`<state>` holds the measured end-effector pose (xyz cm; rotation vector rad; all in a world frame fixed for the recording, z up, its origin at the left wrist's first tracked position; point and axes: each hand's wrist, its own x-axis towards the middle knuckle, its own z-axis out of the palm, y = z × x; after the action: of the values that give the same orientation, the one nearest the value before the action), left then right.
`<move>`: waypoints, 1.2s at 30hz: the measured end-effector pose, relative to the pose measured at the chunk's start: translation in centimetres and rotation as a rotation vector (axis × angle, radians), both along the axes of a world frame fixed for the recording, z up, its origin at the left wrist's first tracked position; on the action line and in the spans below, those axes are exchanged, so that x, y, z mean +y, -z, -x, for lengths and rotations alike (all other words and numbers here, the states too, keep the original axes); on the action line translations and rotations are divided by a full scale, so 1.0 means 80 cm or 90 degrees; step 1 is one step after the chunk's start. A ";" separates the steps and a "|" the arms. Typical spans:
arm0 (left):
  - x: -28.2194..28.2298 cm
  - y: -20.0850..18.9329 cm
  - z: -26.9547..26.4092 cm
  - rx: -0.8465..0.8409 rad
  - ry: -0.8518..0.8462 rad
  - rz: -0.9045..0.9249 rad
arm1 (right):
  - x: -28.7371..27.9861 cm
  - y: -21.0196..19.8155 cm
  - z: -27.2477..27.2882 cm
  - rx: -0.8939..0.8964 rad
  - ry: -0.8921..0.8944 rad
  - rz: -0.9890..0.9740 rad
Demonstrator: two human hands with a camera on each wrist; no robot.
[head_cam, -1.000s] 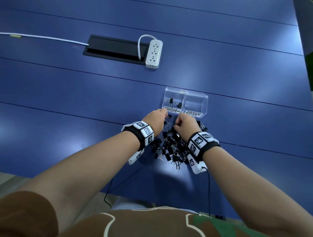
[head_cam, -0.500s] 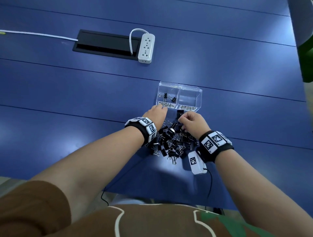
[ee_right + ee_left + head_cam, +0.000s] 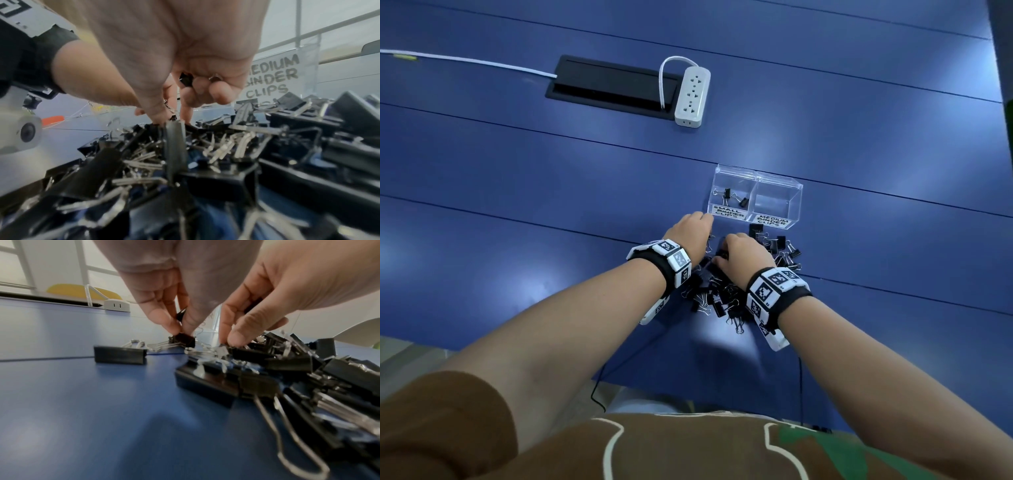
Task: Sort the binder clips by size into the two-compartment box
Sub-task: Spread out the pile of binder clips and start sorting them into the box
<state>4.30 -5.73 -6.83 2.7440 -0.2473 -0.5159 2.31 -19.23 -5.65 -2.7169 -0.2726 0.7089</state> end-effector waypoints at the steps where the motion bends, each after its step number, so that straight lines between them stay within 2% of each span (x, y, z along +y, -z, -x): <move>1: 0.001 -0.002 0.001 0.001 -0.003 0.000 | 0.002 0.000 0.000 0.004 -0.004 0.005; 6: 0.009 -0.002 0.004 0.011 -0.018 0.016 | 0.002 -0.001 0.000 0.043 0.014 0.002; 9: 0.016 -0.003 0.005 0.013 -0.022 0.020 | -0.004 -0.006 -0.001 0.050 0.043 -0.042; 16: 0.023 -0.005 0.002 0.041 0.049 -0.010 | -0.022 -0.026 -0.020 0.052 0.127 -0.128; 20: 0.025 -0.008 0.000 0.060 0.097 -0.036 | -0.025 -0.031 -0.031 0.014 0.134 -0.131; 25: 0.023 -0.013 -0.002 0.072 0.143 -0.087 | -0.022 -0.057 -0.062 -0.112 0.202 -0.202; 29: 0.022 -0.014 0.001 0.052 0.135 -0.059 | -0.013 -0.062 -0.080 -0.126 0.144 -0.165; 32: 0.022 -0.015 0.001 0.061 0.092 -0.015 | -0.010 -0.060 -0.067 -0.153 0.123 -0.137; 36: 0.022 -0.015 -0.001 0.081 0.038 0.039 | -0.001 -0.039 -0.034 -0.002 0.081 -0.009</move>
<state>4.36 -3.95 -5.66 2.6388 -0.3089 -0.6856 5.02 -19.35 -2.51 -2.6939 -0.1043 0.6649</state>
